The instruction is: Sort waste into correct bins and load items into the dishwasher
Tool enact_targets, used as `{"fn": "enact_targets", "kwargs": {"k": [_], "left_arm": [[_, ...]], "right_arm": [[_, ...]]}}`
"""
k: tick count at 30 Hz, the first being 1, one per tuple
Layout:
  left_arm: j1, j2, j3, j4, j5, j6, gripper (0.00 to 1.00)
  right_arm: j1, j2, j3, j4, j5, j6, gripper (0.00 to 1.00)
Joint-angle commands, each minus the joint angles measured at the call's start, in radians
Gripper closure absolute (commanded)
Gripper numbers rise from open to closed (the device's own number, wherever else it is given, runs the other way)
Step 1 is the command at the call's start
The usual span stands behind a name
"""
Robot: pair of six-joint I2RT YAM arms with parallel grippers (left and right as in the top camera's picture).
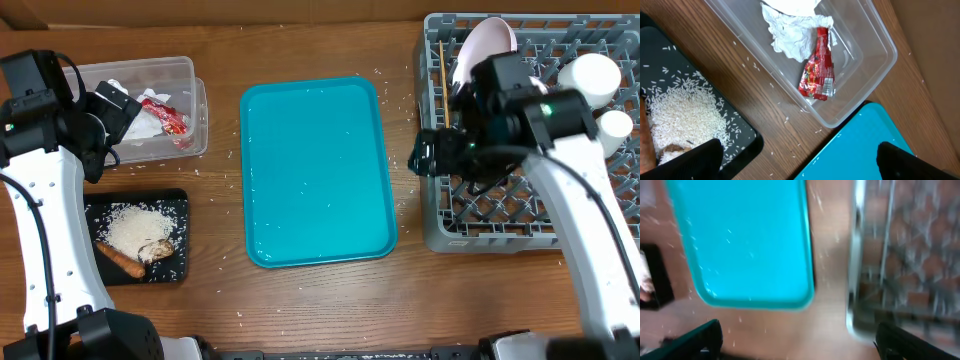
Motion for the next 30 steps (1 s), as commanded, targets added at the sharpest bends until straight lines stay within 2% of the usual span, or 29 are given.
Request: {"fn": "enact_targets", "kwargs": {"k": [1,9,13,20,30], "left_arm": [[0.000,-0.013,0.018,0.002,-0.008,-0.006,0.00],[0.000,-0.013,0.018,0.002,-0.008,-0.006,0.00],[0.000,-0.013,0.018,0.002,-0.008,-0.006,0.00],[0.000,-0.013,0.018,0.002,-0.008,-0.006,0.00],[0.000,-0.013,0.018,0.002,-0.008,-0.006,0.00]], "right_arm": [[-0.002,-0.203,-0.156,0.151,-0.005,-0.047,0.00],[-0.004,-0.665,-0.756,0.694,-0.002,-0.056,0.00],[-0.040,-0.898,-0.988,0.884,-0.005,-0.094,0.00],[-0.160,-1.192,-1.258,1.091,-0.005,-0.095,0.00],[-0.227,-1.444,-1.528,1.360,0.016,-0.095,0.00]]}}
